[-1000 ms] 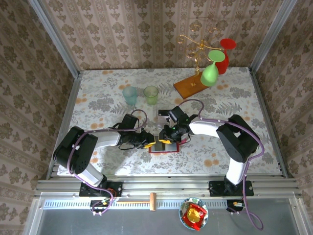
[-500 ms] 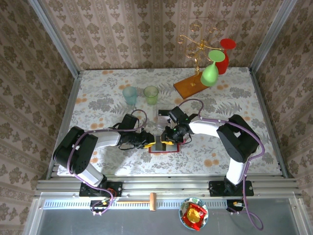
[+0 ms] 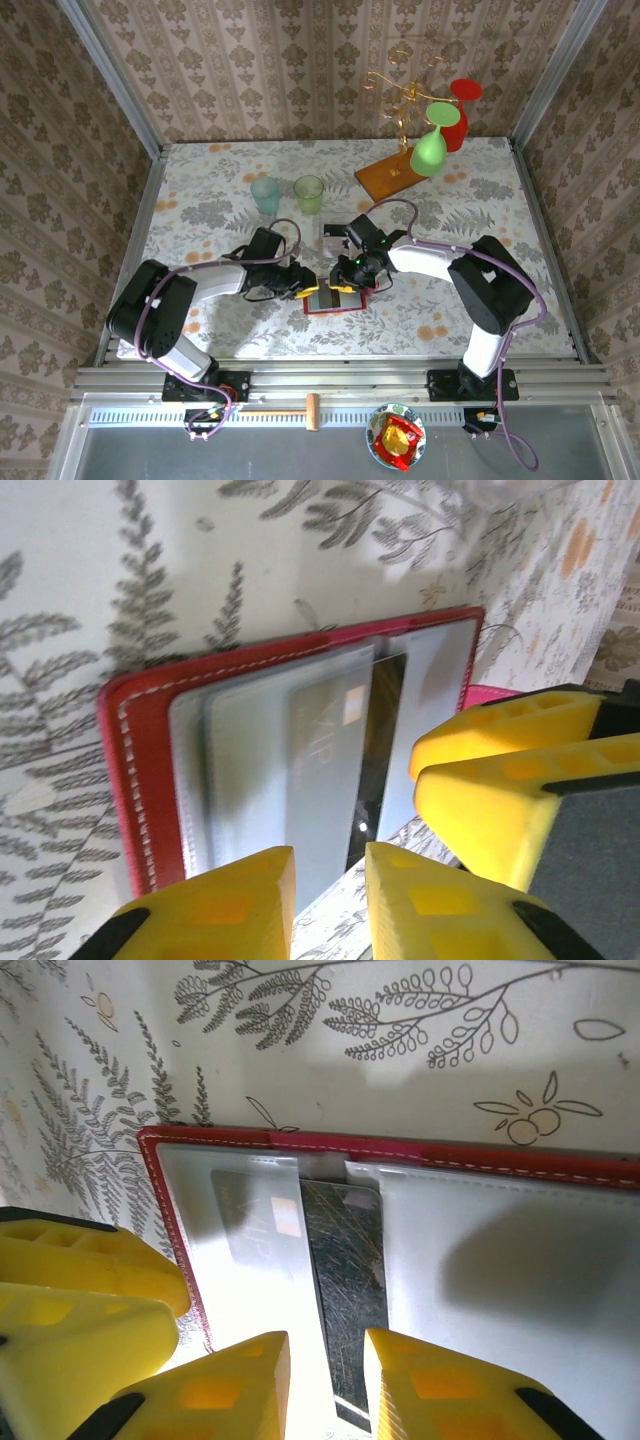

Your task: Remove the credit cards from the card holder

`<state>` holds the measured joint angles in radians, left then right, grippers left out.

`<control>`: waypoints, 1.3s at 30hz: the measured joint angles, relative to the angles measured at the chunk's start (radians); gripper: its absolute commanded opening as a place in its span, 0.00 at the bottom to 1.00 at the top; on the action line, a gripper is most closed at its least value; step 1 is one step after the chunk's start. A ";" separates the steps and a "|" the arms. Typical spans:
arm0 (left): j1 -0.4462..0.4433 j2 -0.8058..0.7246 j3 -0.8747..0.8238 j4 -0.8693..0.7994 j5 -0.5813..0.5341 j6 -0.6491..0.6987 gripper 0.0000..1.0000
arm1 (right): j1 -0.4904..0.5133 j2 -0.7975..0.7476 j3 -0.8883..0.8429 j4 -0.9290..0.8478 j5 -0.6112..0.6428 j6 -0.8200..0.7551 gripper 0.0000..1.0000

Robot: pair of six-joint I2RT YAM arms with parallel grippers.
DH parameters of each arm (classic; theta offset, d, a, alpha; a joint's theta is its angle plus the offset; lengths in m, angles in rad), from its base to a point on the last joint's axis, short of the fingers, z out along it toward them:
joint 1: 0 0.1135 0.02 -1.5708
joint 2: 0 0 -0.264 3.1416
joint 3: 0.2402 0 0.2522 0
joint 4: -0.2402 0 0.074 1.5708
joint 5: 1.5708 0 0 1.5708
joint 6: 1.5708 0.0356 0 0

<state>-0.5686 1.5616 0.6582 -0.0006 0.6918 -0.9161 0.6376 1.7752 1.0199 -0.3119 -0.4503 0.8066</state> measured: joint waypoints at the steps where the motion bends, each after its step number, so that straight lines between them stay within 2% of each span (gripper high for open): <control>1: 0.000 0.000 0.008 -0.003 0.000 0.000 0.22 | -0.003 -0.003 0.000 0.002 -0.002 0.000 0.28; 17: -0.040 0.056 0.057 -0.045 -0.014 0.019 0.08 | -0.033 -0.006 -0.037 0.070 -0.055 0.001 0.28; 39: -0.040 0.087 0.051 -0.082 -0.034 0.080 0.07 | -0.047 0.034 -0.081 0.151 -0.117 0.013 0.29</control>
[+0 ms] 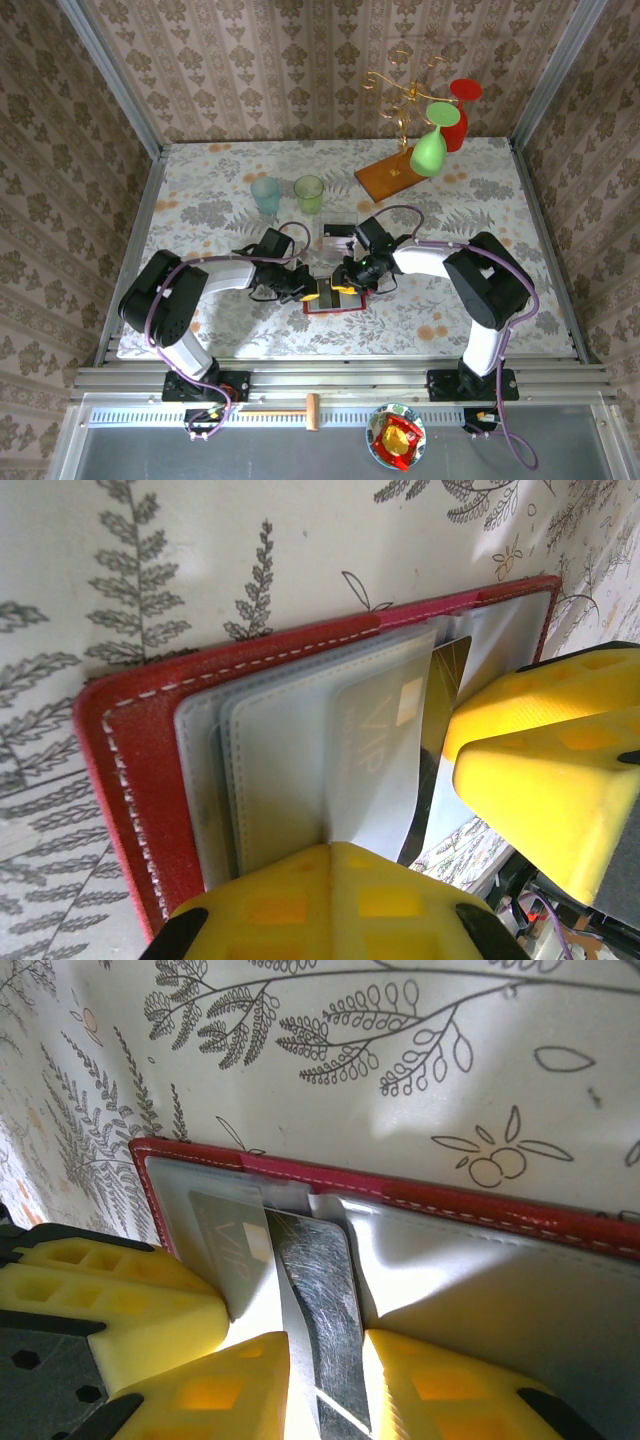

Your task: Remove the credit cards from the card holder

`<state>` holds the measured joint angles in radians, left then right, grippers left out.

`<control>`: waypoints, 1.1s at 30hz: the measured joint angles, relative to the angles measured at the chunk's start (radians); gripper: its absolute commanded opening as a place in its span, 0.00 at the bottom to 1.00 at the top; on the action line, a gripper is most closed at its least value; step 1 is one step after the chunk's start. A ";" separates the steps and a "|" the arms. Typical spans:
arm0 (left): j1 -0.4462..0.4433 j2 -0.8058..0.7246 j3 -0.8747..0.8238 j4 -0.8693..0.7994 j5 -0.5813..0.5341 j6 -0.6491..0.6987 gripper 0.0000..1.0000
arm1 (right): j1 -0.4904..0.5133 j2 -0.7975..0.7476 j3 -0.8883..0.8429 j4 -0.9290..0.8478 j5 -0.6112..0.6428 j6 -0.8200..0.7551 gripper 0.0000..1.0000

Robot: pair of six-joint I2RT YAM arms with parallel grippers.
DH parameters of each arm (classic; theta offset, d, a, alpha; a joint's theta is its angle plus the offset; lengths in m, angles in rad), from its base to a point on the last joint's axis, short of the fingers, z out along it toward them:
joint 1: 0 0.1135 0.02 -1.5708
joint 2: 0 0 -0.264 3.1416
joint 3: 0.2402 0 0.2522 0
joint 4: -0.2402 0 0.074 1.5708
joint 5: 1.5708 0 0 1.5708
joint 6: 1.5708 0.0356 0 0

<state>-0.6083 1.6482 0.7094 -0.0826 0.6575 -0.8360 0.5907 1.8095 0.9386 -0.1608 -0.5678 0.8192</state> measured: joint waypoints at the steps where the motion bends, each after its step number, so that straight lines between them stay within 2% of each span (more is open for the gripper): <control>1: 0.000 0.000 0.000 0.000 0.000 0.000 0.07 | -0.002 0.000 -0.003 0.006 -0.005 0.003 0.28; 16: 0.000 0.000 0.000 -0.003 -0.001 0.000 0.07 | -0.018 -0.012 -0.068 0.109 -0.043 0.061 0.18; 33: -0.001 -0.002 0.000 -0.007 -0.003 0.000 0.07 | -0.007 -0.037 -0.131 0.222 -0.103 0.118 0.27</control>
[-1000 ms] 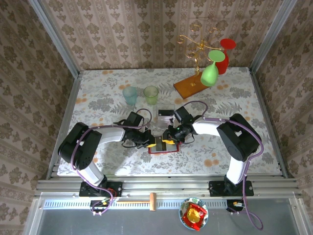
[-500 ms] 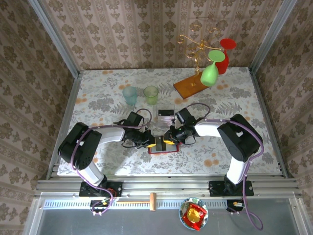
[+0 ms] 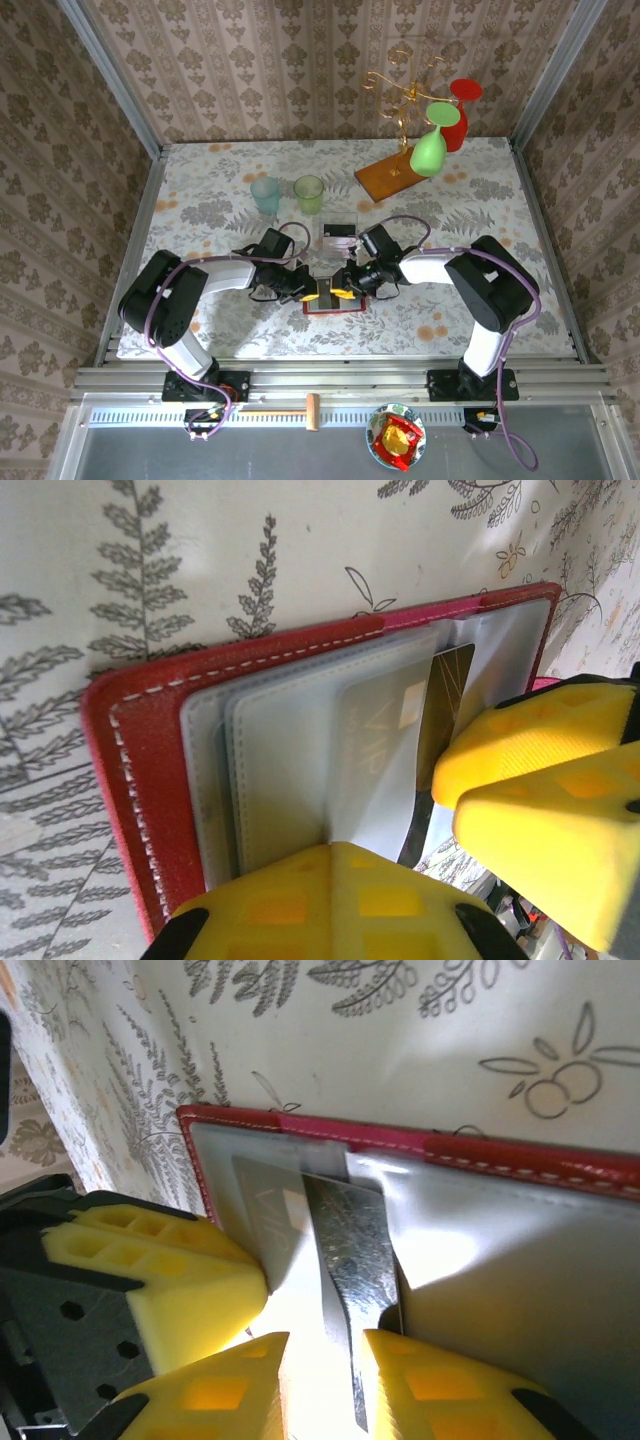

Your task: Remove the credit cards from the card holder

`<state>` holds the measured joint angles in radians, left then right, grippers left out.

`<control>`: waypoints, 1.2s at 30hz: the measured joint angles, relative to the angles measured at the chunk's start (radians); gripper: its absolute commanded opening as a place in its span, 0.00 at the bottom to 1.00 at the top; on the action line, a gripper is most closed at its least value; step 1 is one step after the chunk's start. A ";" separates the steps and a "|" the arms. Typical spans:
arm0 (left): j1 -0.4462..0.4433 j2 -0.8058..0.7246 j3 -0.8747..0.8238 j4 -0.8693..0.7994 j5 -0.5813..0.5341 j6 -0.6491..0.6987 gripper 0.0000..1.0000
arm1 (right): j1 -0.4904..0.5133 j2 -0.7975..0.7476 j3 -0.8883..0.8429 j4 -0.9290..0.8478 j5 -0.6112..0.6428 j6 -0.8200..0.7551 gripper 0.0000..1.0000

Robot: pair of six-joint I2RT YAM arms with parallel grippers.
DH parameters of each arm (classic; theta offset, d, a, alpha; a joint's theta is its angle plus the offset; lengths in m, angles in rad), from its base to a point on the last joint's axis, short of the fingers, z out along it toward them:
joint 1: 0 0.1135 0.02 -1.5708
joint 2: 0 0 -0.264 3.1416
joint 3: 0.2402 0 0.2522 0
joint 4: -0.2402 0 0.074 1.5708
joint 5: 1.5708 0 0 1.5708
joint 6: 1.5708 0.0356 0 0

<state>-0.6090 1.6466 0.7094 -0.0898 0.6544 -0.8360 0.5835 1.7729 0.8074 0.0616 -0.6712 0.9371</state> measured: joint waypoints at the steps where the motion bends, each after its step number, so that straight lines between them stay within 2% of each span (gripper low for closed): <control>1: 0.000 0.000 0.000 0.000 0.000 0.000 0.07 | 0.000 -0.005 -0.001 0.000 0.000 0.002 0.27; 13: 0.000 0.000 0.001 0.000 0.000 0.000 0.07 | 0.000 -0.083 0.041 -0.178 0.071 -0.083 0.28; 36: -0.001 0.000 0.001 0.000 0.000 0.001 0.01 | 0.026 0.003 0.077 -0.193 0.081 -0.127 0.28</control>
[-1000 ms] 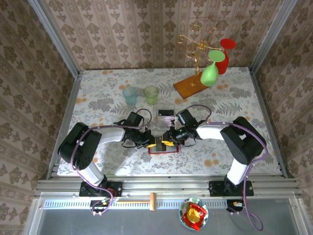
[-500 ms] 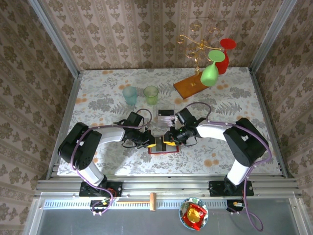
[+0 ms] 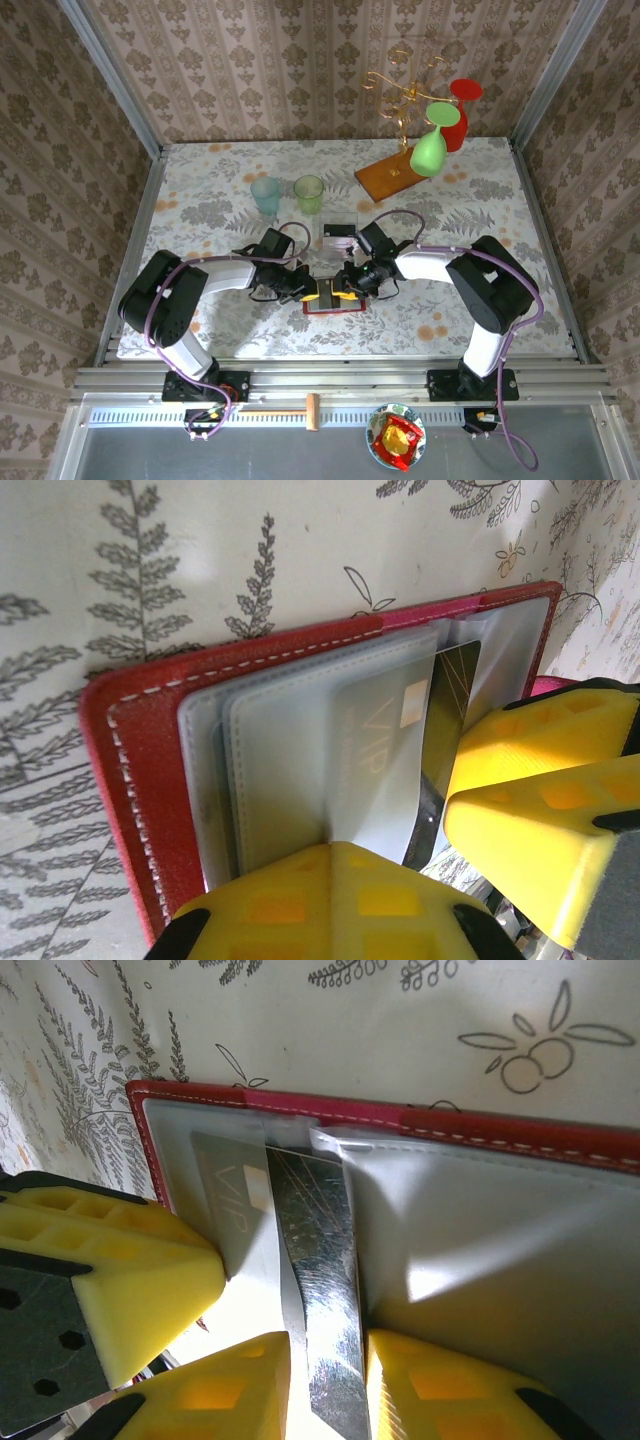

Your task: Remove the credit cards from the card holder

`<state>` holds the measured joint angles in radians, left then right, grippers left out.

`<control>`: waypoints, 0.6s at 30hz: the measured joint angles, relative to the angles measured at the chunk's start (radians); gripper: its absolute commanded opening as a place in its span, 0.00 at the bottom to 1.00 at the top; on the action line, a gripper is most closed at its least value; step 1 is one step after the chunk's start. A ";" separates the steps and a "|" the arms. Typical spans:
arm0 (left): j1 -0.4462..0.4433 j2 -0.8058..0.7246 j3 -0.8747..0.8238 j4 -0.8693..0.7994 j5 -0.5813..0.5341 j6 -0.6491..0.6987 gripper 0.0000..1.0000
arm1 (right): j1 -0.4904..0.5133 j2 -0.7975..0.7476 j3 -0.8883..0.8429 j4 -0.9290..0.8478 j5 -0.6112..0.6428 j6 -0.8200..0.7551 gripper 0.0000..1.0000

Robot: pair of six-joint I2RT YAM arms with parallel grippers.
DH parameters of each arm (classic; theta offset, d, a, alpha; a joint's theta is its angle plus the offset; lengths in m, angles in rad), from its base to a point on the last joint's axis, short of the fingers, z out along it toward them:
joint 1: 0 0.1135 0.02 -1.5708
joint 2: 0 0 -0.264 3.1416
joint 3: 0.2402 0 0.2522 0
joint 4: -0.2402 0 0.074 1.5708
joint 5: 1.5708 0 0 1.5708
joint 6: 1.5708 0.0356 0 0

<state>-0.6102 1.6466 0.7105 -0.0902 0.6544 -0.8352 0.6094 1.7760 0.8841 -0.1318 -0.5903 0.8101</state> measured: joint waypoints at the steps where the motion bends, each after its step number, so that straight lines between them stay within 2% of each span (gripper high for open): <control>1: 0.000 0.000 0.000 0.000 0.000 0.000 0.01 | 0.000 0.000 0.000 0.000 0.000 0.000 0.28; 6: 0.000 0.000 0.000 0.000 0.000 0.000 0.01 | 0.000 0.000 -0.002 0.020 -0.003 0.009 0.26; 18: 0.000 0.000 0.000 0.000 0.000 0.000 0.01 | -0.003 -0.017 -0.044 0.064 -0.005 0.034 0.14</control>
<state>-0.6102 1.6466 0.7105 -0.0902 0.6544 -0.8352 0.6064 1.7592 0.8402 -0.0677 -0.5949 0.8444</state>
